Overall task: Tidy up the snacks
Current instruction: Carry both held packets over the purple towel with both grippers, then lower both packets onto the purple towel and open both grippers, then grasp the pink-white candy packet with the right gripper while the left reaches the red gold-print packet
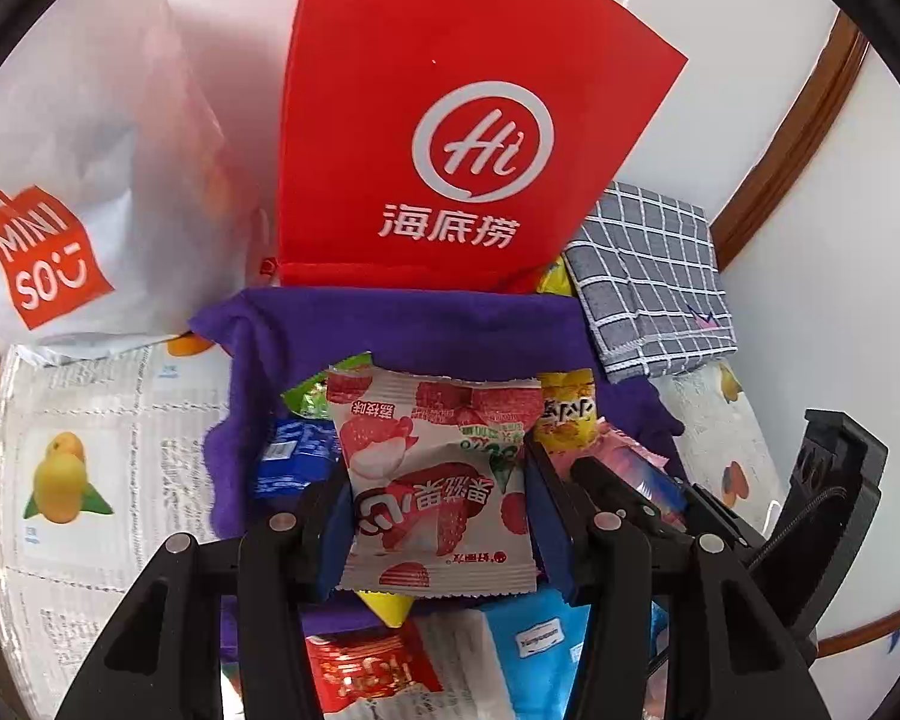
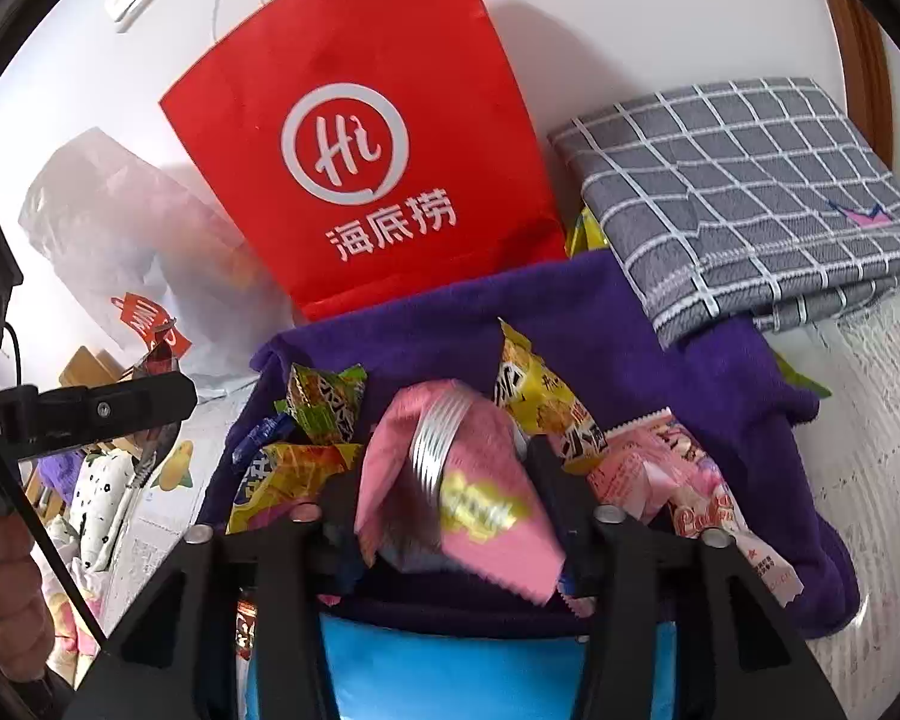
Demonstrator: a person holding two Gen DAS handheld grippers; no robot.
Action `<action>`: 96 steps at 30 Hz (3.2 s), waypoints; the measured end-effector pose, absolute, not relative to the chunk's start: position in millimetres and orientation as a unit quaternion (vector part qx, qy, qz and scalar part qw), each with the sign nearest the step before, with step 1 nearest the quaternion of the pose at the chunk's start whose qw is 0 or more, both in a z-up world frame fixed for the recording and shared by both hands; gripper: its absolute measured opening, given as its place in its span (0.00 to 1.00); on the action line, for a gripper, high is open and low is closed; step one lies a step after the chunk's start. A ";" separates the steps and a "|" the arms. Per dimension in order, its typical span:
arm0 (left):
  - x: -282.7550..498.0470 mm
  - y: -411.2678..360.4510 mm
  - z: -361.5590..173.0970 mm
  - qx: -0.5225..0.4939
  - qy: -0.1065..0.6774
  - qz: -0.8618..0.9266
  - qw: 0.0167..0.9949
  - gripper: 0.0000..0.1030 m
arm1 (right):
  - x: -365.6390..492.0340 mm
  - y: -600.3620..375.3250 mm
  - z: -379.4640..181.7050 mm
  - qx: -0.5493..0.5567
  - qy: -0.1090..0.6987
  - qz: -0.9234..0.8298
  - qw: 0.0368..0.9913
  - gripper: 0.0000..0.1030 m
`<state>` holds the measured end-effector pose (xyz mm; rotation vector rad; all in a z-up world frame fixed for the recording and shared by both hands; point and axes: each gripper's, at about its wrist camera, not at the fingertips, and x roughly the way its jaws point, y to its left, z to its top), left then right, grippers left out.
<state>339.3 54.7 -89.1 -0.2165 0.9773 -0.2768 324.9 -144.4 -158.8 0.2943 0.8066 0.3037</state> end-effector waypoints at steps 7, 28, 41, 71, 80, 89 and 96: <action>344.1 46.5 -100.6 -0.123 0.470 -0.151 0.861 0.48 | 319.1 -152.6 -150.8 0.173 0.379 0.159 0.895 0.59; 356.8 48.9 -123.1 -0.165 0.485 -0.125 0.850 0.59 | 304.7 -139.8 -136.5 0.118 0.350 0.181 0.911 0.59; 345.5 59.4 -91.2 -0.172 0.434 -0.132 0.874 0.72 | 302.1 -138.0 -135.5 0.108 0.346 0.184 0.914 0.59; 299.8 71.4 -87.9 -0.089 0.481 -0.049 0.871 0.73 | 189.6 -109.6 -120.0 0.021 0.348 0.231 0.908 0.59; 253.2 114.0 -104.8 -0.072 0.491 -0.012 0.868 0.73 | 156.2 -68.3 -160.0 -0.028 0.401 0.340 0.850 0.59; 226.7 134.9 -110.3 -0.055 0.489 -0.001 0.871 0.73 | 140.3 -29.3 -188.2 -0.159 0.407 0.355 0.827 0.59; 217.6 125.5 -107.3 -0.030 0.481 -0.016 0.876 0.73 | 145.0 -18.9 -201.8 -0.185 0.414 0.364 0.814 0.52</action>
